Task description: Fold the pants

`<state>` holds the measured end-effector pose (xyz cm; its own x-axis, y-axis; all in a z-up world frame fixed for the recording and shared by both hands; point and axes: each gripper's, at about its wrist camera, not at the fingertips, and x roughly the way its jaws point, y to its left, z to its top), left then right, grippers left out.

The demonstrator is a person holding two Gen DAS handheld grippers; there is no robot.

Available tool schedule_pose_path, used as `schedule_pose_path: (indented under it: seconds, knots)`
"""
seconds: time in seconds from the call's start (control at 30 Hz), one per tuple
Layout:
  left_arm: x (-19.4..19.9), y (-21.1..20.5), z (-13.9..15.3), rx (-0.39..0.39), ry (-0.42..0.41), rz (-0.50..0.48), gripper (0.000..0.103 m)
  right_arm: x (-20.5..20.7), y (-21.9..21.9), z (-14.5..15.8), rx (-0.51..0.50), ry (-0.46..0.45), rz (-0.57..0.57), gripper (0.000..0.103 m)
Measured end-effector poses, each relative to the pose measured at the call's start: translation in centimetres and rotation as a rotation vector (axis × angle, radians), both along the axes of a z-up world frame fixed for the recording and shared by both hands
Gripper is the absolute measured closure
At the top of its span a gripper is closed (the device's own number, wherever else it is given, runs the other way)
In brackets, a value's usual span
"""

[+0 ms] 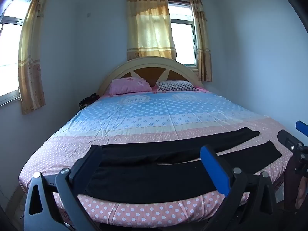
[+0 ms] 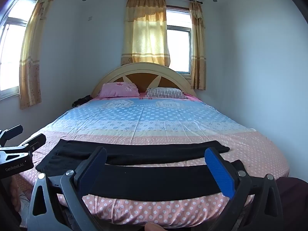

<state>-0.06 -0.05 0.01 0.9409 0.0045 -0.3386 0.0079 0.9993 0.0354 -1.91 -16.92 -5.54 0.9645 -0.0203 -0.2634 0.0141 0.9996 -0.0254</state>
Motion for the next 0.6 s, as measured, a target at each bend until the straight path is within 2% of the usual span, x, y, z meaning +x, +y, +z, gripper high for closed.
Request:
schedule_pose_path:
  seconds: [0.6]
  knots:
    - [0.24,0.47,-0.06,0.002,-0.003,0.016,0.000,0.30,0.03,-0.40,-0.003,0.010,-0.013,0.001]
